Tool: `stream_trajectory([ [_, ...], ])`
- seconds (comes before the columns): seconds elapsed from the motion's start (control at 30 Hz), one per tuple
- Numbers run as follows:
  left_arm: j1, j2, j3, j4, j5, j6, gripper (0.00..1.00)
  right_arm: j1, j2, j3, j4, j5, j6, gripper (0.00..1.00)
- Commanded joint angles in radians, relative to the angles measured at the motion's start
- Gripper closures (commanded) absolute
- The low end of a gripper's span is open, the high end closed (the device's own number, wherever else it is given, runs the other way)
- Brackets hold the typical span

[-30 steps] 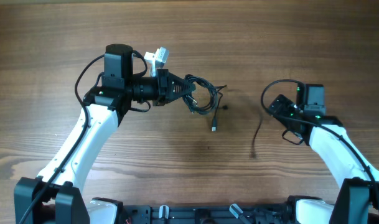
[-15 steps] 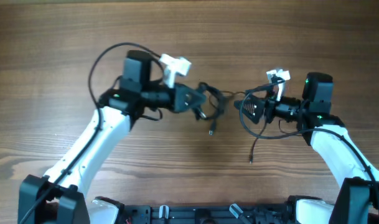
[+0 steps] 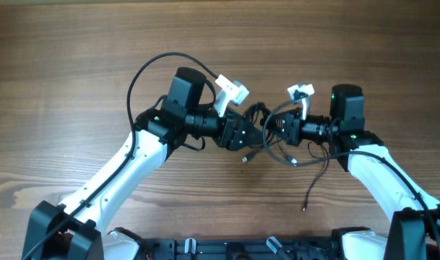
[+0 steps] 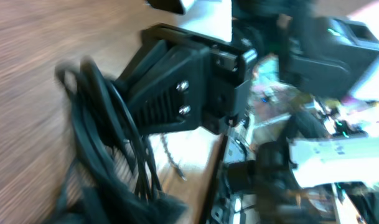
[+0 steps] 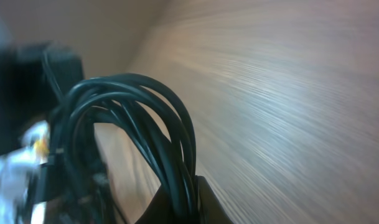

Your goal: Untangle cables

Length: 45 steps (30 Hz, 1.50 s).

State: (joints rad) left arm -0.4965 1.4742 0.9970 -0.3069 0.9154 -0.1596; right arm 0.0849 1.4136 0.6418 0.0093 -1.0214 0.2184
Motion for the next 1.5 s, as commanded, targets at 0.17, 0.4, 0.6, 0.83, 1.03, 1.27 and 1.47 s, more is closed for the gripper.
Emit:
stream_trajectory([
  [0.17,-0.005,-0.006,0.009,-0.047,-0.535,-0.768,0.0,0.001,0.004,-0.002,0.017,0.348,0.989,0.96],
  [0.4,-0.112,0.015,0.009,0.061,-0.609,-0.893,0.0,0.016,0.004,-0.002,0.016,0.288,1.011,0.96],
  [0.6,-0.169,0.098,0.009,0.196,-0.634,-0.938,0.18,0.056,0.004,-0.002,0.016,0.288,1.011,0.96],
  [0.83,-0.169,0.158,0.009,0.18,-0.637,-1.009,0.43,0.068,0.004,-0.002,0.016,0.291,1.011,0.96],
  [1.03,-0.154,0.156,0.01,0.169,-0.636,-1.003,0.43,0.068,0.004,-0.002,0.015,0.341,0.964,0.96],
  [1.27,0.046,0.038,0.01,0.164,-0.497,-0.975,0.22,0.068,0.004,-0.002,0.012,0.401,0.933,0.96],
  [1.47,-0.003,0.051,0.009,-0.014,-0.493,-0.918,0.13,0.068,0.004,-0.002,0.035,0.41,0.971,0.96],
])
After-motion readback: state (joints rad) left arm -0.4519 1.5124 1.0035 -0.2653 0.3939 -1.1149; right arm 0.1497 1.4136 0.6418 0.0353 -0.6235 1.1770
